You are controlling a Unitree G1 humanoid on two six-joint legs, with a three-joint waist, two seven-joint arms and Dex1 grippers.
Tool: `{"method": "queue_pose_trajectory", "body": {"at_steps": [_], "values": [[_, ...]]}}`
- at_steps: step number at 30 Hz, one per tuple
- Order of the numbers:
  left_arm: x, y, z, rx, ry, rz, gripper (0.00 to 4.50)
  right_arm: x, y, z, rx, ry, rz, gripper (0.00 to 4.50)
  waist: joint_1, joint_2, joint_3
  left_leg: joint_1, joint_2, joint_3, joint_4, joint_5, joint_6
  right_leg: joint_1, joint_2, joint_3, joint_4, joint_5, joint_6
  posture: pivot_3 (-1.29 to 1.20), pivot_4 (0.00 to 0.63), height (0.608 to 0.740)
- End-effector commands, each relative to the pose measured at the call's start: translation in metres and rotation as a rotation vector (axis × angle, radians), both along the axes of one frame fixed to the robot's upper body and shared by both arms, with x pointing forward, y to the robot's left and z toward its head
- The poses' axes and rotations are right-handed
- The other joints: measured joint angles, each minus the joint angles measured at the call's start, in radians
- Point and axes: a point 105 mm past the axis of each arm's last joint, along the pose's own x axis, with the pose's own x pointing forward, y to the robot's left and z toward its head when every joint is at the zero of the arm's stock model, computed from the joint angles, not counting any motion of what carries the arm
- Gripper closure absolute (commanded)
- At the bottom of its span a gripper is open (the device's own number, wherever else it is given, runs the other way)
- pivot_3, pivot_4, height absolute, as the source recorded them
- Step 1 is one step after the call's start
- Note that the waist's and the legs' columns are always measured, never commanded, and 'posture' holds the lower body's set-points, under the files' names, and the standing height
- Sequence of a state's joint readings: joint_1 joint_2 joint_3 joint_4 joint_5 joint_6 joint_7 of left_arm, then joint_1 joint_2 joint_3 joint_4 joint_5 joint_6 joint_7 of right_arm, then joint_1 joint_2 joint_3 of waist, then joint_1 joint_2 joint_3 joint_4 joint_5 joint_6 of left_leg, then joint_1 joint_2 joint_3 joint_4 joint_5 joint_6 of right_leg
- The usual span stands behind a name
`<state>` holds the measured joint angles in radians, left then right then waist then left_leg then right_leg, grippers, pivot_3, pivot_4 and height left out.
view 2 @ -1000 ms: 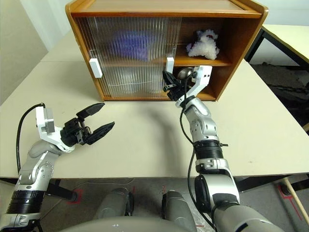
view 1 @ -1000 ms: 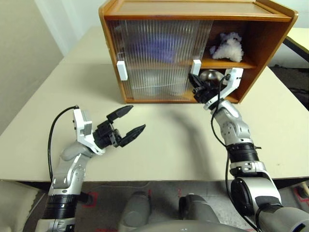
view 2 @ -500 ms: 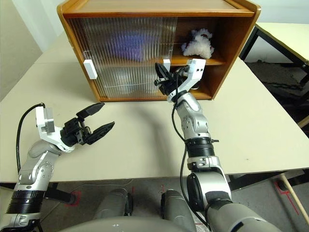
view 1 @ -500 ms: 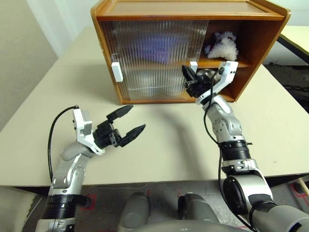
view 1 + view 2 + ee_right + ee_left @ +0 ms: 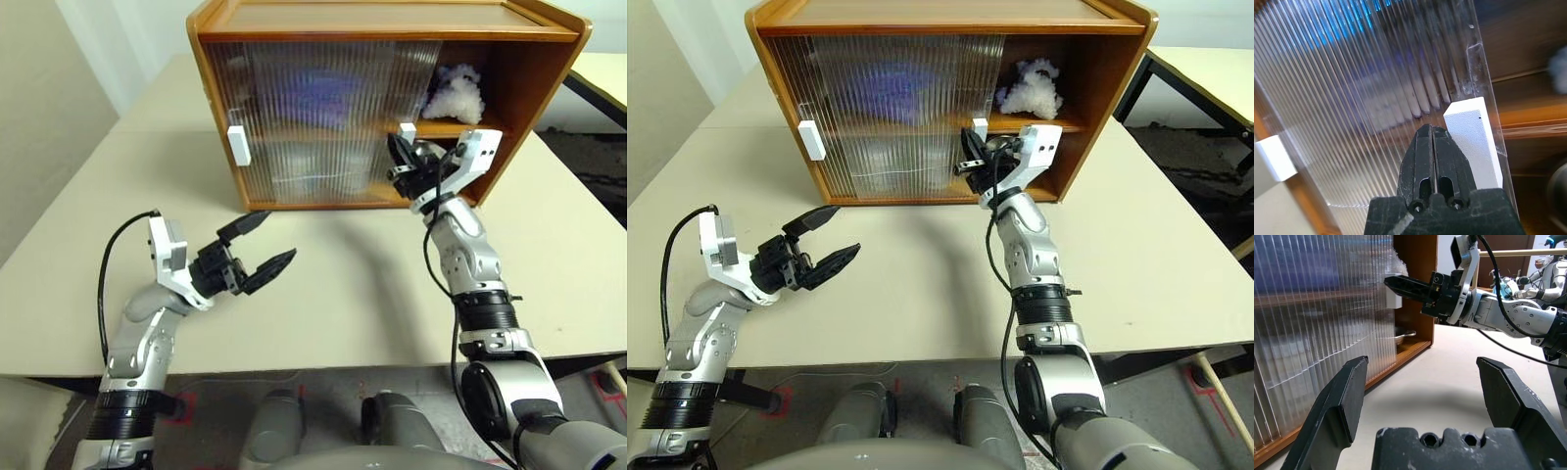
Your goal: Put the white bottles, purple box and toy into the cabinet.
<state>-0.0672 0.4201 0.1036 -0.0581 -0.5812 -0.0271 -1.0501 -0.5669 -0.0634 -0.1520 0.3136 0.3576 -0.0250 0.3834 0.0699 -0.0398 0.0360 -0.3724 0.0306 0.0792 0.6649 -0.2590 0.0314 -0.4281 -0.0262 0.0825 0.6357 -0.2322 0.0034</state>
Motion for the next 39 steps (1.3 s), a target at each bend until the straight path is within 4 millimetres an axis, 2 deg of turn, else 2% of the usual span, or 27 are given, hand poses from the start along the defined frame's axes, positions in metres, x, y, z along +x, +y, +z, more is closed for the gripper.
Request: {"method": "queue_pose_trajectory", "body": {"at_steps": [1,10,15,19,32,36,39], "values": [[0.002,0.0,-0.005,0.011,0.024,-0.005,0.0,-0.001,-0.022,0.003,0.001,-0.027,-0.083,4.47,-0.001,0.0,0.0,0.0,0.0,0.0,0.0,0.0,0.0,0.0,0.0,0.0,0.0,0.0,0.0,0.19,0.0,0.74],[0.004,-0.001,-0.005,0.005,0.024,-0.01,0.0,0.001,-0.05,0.003,-0.038,-0.037,-0.181,4.47,-0.009,0.0,0.0,0.0,0.0,0.0,0.0,0.0,0.0,0.0,0.001,0.001,0.0,0.0,0.0,0.18,0.0,0.74],[0.003,0.0,-0.006,0.008,0.027,-0.01,0.0,0.008,-0.085,0.004,0.009,-0.019,-0.274,4.47,-0.008,0.0,0.0,0.001,0.0,0.0,0.0,0.0,0.0,0.001,0.001,0.001,0.0,0.0,0.0,0.18,0.0,0.74],[0.003,0.001,-0.006,0.011,0.028,-0.01,0.0,0.01,-0.099,0.007,-0.011,-0.025,-0.305,4.47,-0.005,0.0,0.0,0.001,-0.001,0.0,0.001,0.0,0.0,0.001,0.0,0.001,0.0,0.0,0.0,0.18,0.0,0.74],[0.001,0.001,-0.007,0.012,0.033,-0.014,0.0,0.003,-0.126,0.007,-0.078,-0.036,-0.449,4.47,-0.026,0.0,0.0,0.001,0.0,0.001,0.0,0.0,0.0,0.001,0.001,0.003,0.0,0.0,0.001,0.18,0.0,0.74],[0.001,0.002,-0.007,0.014,0.034,-0.014,0.0,0.002,-0.136,0.005,-0.05,-0.016,-0.503,4.47,-0.028,0.0,0.0,0.001,0.0,0.001,0.0,0.0,0.0,0.001,0.001,0.003,0.0,0.0,0.001,0.18,0.0,0.74],[0.0,0.002,-0.007,0.017,0.034,-0.012,0.0,0.0,-0.136,0.005,-0.051,-0.019,-0.498,4.47,-0.027,0.0,0.0,0.001,0.0,0.001,0.0,0.0,0.001,0.001,0.001,0.003,0.0,0.0,0.001,0.18,0.002,0.74]]}}
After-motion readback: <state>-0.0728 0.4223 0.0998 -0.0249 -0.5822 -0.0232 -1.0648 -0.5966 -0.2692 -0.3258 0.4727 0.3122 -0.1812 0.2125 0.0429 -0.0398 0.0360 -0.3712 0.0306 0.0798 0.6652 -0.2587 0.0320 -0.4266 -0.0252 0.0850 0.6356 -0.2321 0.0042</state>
